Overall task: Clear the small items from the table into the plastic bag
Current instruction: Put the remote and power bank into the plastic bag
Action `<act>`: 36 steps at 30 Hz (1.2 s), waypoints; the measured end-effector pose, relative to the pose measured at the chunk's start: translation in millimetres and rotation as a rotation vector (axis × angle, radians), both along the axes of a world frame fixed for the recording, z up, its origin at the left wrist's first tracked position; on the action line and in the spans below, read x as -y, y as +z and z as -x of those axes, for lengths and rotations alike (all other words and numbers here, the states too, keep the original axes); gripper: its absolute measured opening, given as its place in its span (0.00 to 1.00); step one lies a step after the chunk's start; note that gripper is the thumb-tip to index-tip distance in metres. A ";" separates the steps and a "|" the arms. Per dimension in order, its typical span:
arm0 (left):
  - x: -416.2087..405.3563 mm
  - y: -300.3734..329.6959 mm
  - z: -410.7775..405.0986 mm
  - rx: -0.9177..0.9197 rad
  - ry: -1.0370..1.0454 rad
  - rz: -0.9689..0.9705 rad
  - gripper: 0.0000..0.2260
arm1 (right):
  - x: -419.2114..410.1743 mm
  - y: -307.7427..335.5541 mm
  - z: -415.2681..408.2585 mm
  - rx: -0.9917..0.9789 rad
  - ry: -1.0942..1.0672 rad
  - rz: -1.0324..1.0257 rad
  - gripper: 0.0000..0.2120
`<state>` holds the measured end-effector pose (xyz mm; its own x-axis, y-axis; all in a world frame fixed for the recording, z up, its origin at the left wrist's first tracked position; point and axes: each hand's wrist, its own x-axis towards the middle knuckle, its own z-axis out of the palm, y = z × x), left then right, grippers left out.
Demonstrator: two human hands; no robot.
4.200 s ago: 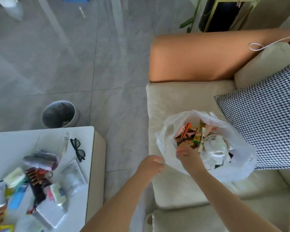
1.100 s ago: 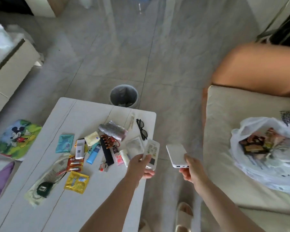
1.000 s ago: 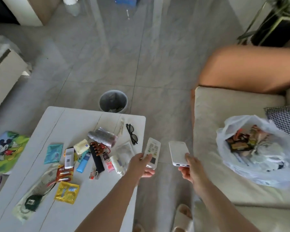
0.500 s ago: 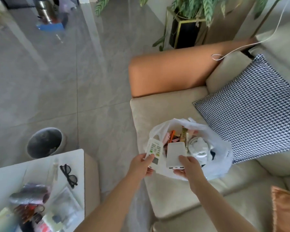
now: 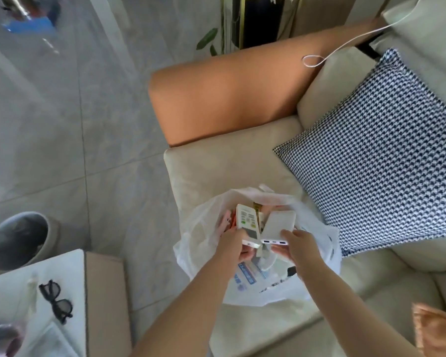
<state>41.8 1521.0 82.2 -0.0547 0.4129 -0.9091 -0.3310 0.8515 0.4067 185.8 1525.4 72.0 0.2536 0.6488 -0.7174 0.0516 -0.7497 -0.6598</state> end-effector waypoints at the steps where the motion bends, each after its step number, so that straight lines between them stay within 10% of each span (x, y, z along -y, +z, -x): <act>1: -3.8 -3.3 -3.8 -0.007 -0.003 0.000 0.15 | -2.7 -3.1 -2.3 0.014 0.006 -0.021 0.12; 10: -4.7 -18.4 -7.2 -0.228 -0.152 -0.135 0.15 | 2.2 -10.1 0.4 0.118 0.164 -0.147 0.28; 19: 19.3 -12.4 -4.1 -0.194 -0.294 -0.171 0.10 | 22.4 -12.4 -7.1 0.481 0.459 -0.205 0.18; 36: 130.6 3.1 87.1 -0.370 -0.384 -0.153 0.14 | 91.7 16.8 114.4 0.387 0.841 -0.227 0.15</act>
